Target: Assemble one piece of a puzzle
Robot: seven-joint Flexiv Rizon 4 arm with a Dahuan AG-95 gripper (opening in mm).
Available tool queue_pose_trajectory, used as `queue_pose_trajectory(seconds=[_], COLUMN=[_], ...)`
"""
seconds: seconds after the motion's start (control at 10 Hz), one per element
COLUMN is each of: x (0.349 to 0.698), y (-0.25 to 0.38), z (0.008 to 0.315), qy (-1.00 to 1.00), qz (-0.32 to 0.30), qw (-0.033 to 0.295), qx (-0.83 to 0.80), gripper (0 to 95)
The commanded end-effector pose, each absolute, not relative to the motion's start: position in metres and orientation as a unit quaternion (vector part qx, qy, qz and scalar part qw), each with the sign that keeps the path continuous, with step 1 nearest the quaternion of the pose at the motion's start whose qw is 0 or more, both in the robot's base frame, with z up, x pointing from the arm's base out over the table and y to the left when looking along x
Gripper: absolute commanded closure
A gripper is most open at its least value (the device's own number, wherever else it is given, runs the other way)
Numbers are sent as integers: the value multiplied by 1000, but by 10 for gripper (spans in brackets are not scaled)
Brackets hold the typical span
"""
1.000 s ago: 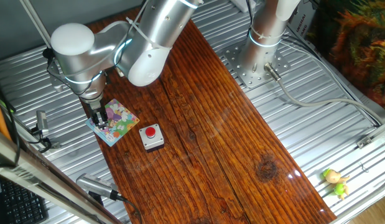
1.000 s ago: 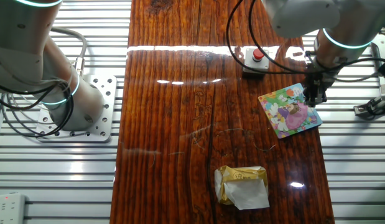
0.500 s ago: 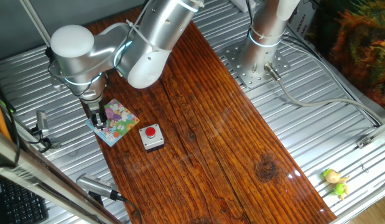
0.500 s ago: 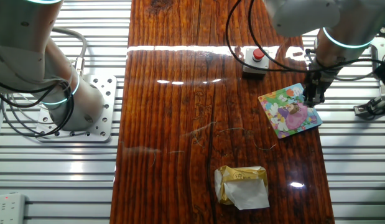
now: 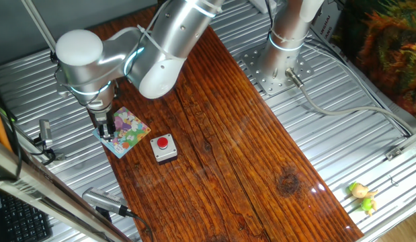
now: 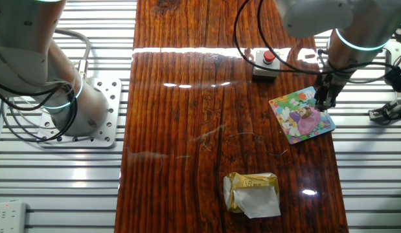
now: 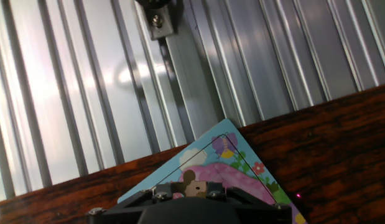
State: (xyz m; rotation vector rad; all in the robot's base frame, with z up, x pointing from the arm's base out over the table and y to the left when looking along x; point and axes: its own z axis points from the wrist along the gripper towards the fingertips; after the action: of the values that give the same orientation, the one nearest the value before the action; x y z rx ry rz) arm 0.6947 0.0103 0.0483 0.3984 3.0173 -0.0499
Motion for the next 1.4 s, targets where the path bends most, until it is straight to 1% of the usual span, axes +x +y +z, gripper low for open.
queue_pose_trajectory(seconds=[0.1, 0.8, 1.4], x=[693, 674, 666], y=[10, 15, 18], z=[48, 37, 32], qy=[991, 991, 991], qz=[-14, -13, -11], qw=[49, 48, 46], qx=[127, 127, 126], gripper=[950, 950, 950])
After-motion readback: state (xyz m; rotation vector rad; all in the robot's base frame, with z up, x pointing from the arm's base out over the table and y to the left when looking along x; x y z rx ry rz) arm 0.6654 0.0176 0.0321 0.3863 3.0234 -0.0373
